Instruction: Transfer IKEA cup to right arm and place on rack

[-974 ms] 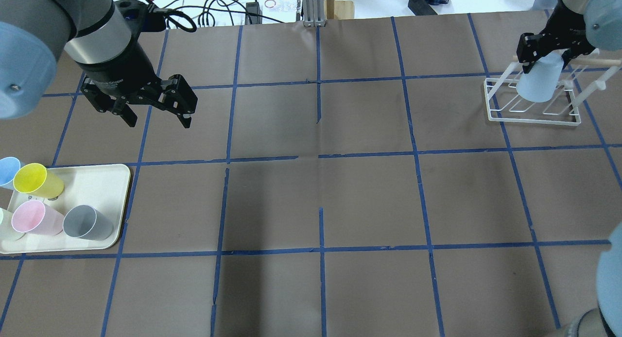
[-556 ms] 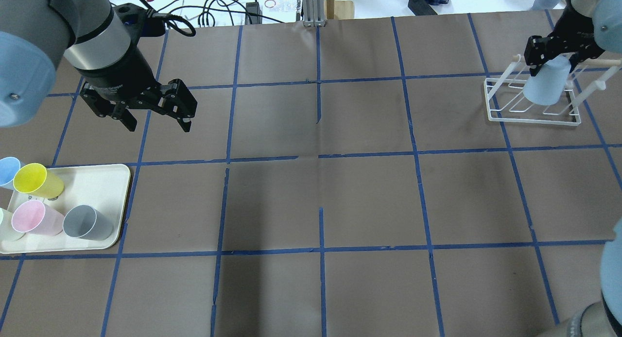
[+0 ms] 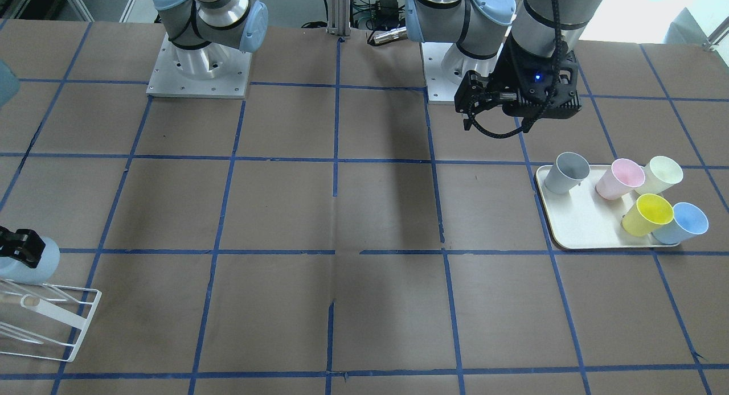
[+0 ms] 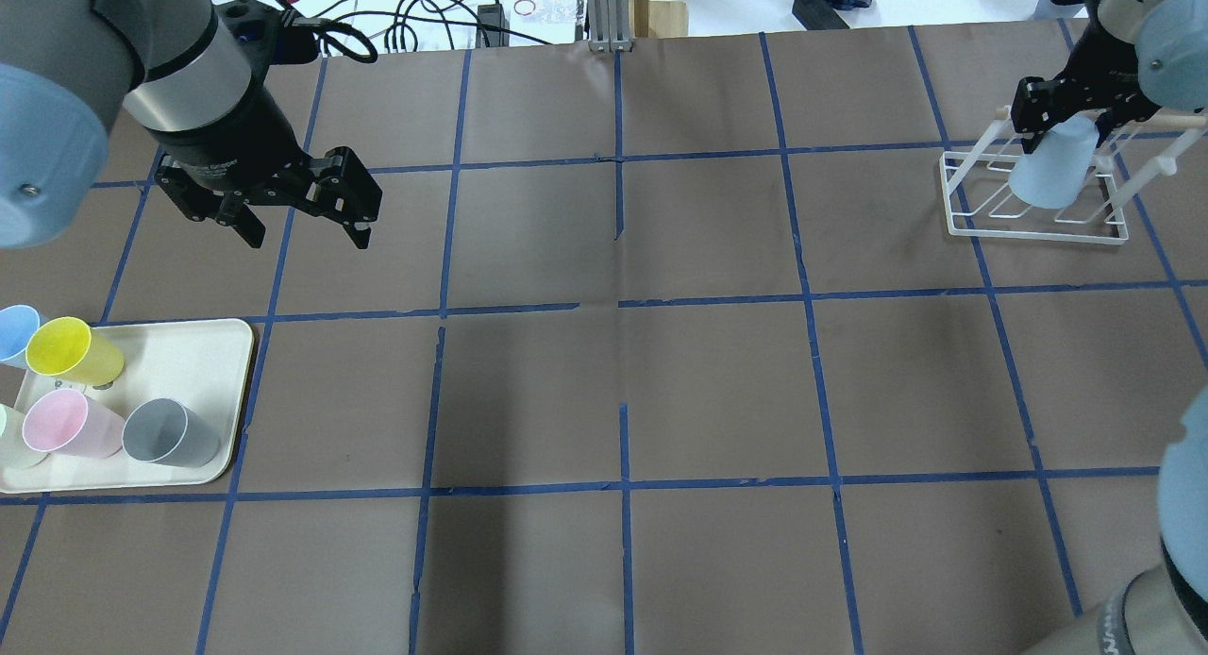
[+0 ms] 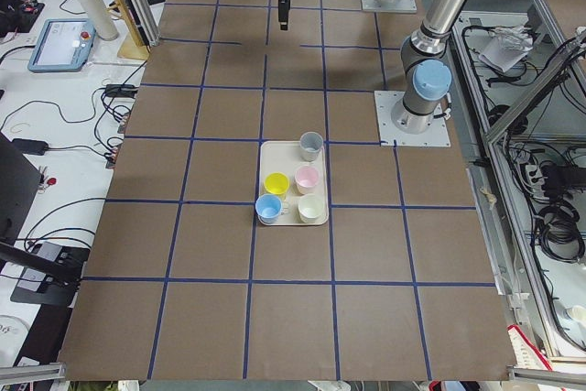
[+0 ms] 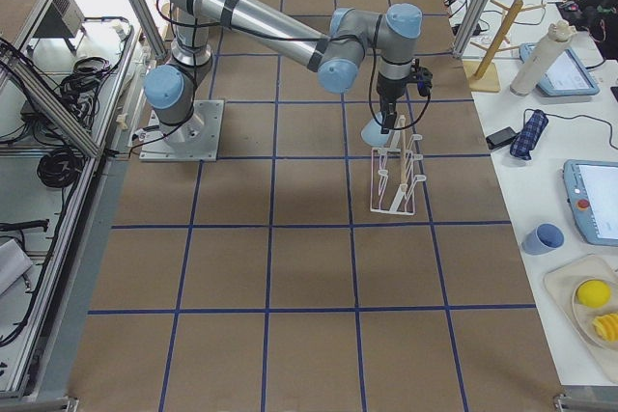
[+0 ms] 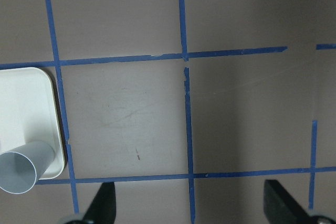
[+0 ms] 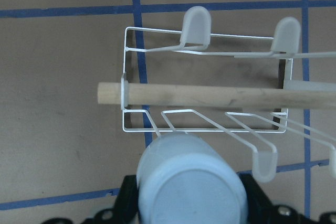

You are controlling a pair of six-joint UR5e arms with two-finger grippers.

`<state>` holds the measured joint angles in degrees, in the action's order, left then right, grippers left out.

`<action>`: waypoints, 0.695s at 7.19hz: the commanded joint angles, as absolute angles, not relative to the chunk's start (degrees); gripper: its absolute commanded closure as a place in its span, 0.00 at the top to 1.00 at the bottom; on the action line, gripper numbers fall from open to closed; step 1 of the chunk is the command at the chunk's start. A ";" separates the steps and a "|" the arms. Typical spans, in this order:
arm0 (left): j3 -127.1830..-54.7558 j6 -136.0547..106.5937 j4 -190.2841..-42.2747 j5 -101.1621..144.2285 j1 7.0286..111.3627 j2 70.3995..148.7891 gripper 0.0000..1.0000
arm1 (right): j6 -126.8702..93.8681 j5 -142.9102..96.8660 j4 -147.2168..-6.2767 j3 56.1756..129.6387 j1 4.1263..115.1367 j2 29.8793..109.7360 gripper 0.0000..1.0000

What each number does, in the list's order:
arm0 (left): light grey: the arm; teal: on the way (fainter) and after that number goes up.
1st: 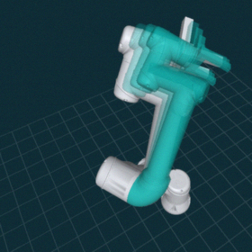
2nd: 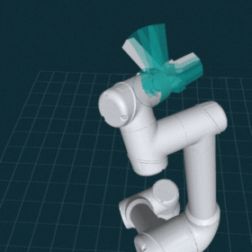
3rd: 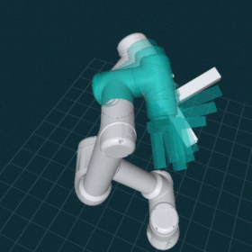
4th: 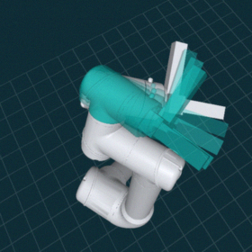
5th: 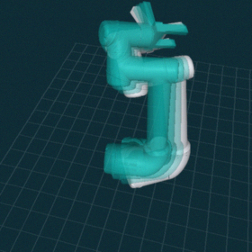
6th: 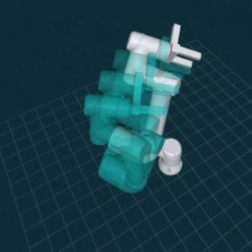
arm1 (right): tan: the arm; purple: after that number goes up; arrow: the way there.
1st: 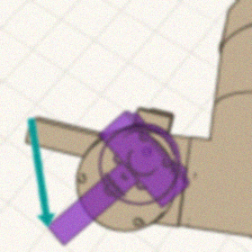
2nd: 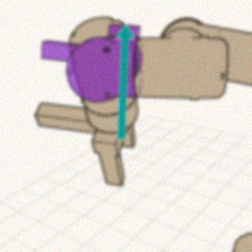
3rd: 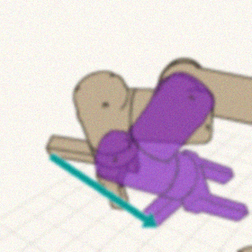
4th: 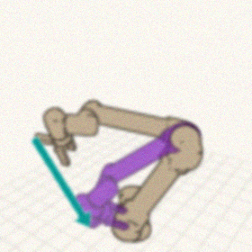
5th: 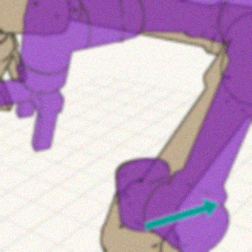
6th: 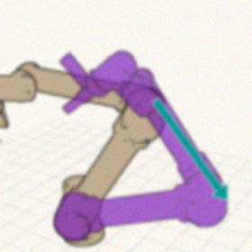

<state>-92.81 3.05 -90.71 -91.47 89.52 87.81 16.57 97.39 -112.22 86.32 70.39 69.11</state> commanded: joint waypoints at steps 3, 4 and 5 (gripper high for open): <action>-92.81 3.08 -90.62 -91.41 89.56 87.89 1.00 | 16.52 97.21 -112.07 85.78 70.40 68.90 1.00; -92.81 3.08 -90.62 -91.41 89.56 87.80 1.00 | 16.61 97.12 -111.71 85.61 70.66 69.86 1.00; -92.81 3.08 -90.62 -91.41 89.56 87.80 1.00 | 16.52 97.12 -109.79 85.61 71.45 72.66 1.00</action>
